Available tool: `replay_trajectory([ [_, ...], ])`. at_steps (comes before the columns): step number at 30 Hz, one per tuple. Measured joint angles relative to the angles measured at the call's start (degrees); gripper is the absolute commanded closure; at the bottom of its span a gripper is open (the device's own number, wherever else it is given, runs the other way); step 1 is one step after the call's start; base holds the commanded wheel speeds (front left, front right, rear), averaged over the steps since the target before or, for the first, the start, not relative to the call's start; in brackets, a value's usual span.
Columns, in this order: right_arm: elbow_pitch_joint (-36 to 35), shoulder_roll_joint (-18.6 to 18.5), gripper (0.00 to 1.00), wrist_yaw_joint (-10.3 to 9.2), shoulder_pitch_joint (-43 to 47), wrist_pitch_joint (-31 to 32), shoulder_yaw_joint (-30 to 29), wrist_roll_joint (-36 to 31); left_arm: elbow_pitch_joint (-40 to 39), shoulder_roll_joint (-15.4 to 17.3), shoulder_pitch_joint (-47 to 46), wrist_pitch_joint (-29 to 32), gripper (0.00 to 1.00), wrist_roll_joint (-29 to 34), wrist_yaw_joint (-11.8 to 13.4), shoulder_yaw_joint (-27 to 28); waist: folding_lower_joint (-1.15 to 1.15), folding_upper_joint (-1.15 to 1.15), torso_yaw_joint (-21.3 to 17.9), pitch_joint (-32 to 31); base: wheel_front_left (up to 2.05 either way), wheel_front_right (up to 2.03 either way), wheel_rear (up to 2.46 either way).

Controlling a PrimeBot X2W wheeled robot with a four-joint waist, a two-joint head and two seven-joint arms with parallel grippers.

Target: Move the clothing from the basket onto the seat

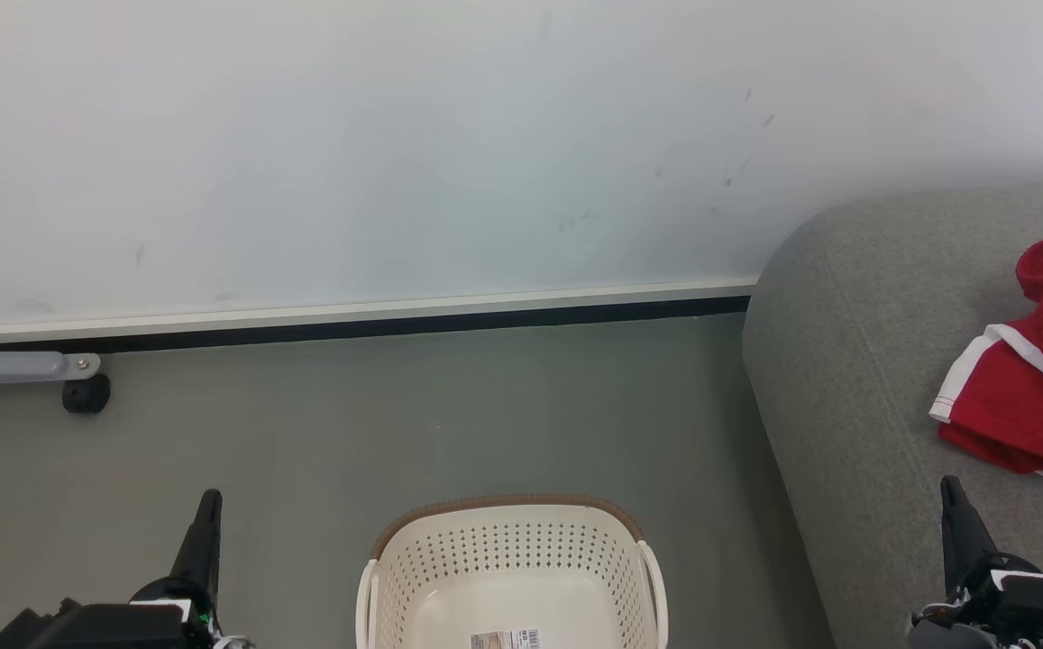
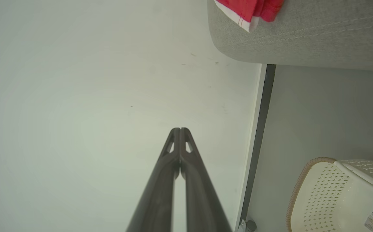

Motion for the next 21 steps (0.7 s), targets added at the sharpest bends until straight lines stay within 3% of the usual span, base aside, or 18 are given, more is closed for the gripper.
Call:
replay_trajectory([
  [21, 0.0, 0.0, 1.00, 0.00, 0.0, 0.0, 0.0, 0.0, 0.0, 0.0, 0.0, 0.0, 1.00, 0.0, 0.0, 0.0, 0.00, 0.00, 0.0, 0.0, 0.00, 0.00, 0.00],
])
